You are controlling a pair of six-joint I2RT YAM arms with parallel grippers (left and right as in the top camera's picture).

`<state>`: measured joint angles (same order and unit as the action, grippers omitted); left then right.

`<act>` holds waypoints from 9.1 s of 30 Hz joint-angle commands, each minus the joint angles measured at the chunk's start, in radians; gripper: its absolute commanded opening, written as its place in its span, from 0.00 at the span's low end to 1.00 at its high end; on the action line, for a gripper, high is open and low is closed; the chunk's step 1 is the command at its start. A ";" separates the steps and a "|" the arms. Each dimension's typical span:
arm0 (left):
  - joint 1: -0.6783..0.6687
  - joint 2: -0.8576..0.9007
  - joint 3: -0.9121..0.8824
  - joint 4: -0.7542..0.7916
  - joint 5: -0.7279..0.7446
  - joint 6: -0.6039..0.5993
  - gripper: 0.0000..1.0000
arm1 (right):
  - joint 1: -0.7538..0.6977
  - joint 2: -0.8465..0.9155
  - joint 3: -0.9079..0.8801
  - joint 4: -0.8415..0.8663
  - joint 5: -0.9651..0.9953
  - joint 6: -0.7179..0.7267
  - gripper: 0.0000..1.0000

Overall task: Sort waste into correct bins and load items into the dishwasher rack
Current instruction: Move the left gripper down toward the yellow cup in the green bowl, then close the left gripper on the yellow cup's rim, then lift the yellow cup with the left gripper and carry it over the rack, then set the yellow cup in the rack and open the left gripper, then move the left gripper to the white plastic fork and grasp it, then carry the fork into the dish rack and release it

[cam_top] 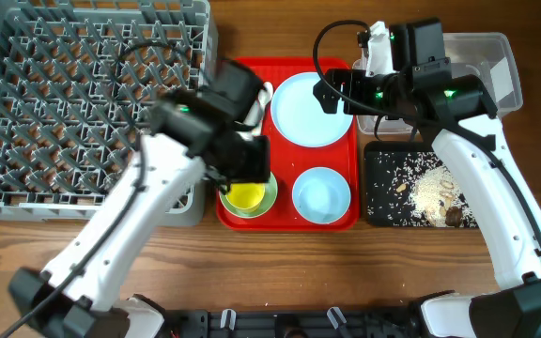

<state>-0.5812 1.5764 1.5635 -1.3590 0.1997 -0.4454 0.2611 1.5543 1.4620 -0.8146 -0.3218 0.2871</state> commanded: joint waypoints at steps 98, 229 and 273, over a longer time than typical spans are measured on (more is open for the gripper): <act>1.071 0.510 -0.106 0.870 1.265 0.307 0.04 | 0.001 0.013 -0.002 0.002 -0.016 0.009 1.00; 0.166 0.332 -0.066 0.691 -0.314 0.071 0.45 | 0.001 0.013 -0.002 0.002 -0.016 0.008 1.00; 0.206 0.603 -0.067 0.736 -0.250 0.041 0.08 | 0.001 0.013 -0.002 0.003 -0.016 0.009 1.00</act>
<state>-0.3649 2.1361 1.4986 -0.6262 -0.0551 -0.4023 0.2611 1.5543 1.4620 -0.8150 -0.3218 0.2874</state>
